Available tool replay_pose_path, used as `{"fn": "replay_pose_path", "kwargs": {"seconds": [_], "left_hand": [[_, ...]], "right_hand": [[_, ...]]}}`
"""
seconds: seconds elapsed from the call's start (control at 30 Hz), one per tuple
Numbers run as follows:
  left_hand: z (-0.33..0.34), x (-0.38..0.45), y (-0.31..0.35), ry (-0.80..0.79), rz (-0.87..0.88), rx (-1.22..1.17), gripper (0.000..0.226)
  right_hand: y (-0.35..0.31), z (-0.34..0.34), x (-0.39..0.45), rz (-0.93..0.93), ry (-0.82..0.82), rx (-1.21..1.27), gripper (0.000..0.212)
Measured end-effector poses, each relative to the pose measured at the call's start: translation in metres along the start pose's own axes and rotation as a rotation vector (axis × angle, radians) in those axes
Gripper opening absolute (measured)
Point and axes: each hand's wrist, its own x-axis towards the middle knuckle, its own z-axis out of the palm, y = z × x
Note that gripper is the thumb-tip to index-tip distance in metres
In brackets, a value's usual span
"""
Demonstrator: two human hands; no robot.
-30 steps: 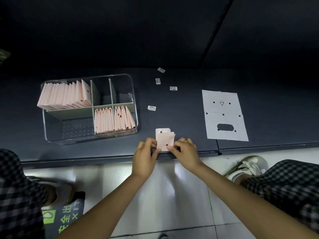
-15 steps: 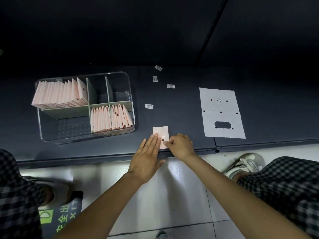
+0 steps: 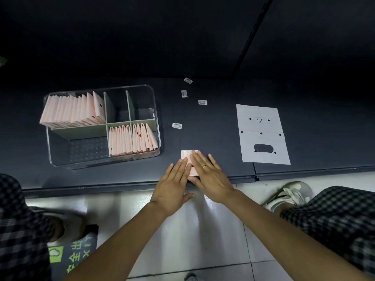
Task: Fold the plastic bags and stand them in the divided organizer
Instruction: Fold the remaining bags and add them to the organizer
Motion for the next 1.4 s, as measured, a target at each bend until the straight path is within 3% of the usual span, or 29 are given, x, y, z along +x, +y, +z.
{"fn": "replay_pose_path", "kwargs": {"seconds": [0.13,0.33,0.57,0.7,0.77,0.87,0.97,1.1,1.33,1.4], "left_hand": [[-0.005,-0.005,0.001,0.123,0.0,-0.044,0.077],[-0.014,-0.013,-0.001,0.367,0.002,-0.111,0.054],[-0.022,-0.016,-0.01,0.428,0.028,-0.223,0.031],[-0.032,-0.01,-0.016,0.364,-0.122,-0.559,0.017],[-0.044,-0.005,-0.018,0.323,-0.273,-0.823,0.008],[-0.06,0.0,-0.021,0.306,-0.372,-1.121,0.019],[-0.069,-0.001,-0.022,0.468,-0.411,-1.051,0.016],[-0.079,-0.004,-0.021,0.637,-0.36,-0.798,0.021],[-0.083,-0.011,-0.036,0.668,-0.183,-0.625,0.02],[-0.084,-0.014,-0.042,0.642,-0.119,-0.603,0.023]], "right_hand": [[-0.001,-0.003,-0.013,-0.136,0.197,-0.055,0.068],[-0.004,-0.001,-0.022,-0.21,0.407,-0.104,0.035],[-0.007,-0.02,-0.019,-0.24,0.432,0.003,0.015],[-0.01,-0.041,-0.014,0.024,0.284,0.399,0.01],[-0.011,-0.051,-0.009,0.142,0.3,0.57,0.012],[-0.019,-0.068,0.002,0.289,0.379,0.753,0.008],[-0.037,-0.076,0.01,0.416,0.521,0.811,0.009],[-0.078,-0.083,0.019,0.445,0.332,0.931,0.023],[-0.096,-0.092,0.035,0.469,0.332,0.775,0.031],[-0.094,-0.096,0.039,0.484,0.332,0.753,0.025]]}}
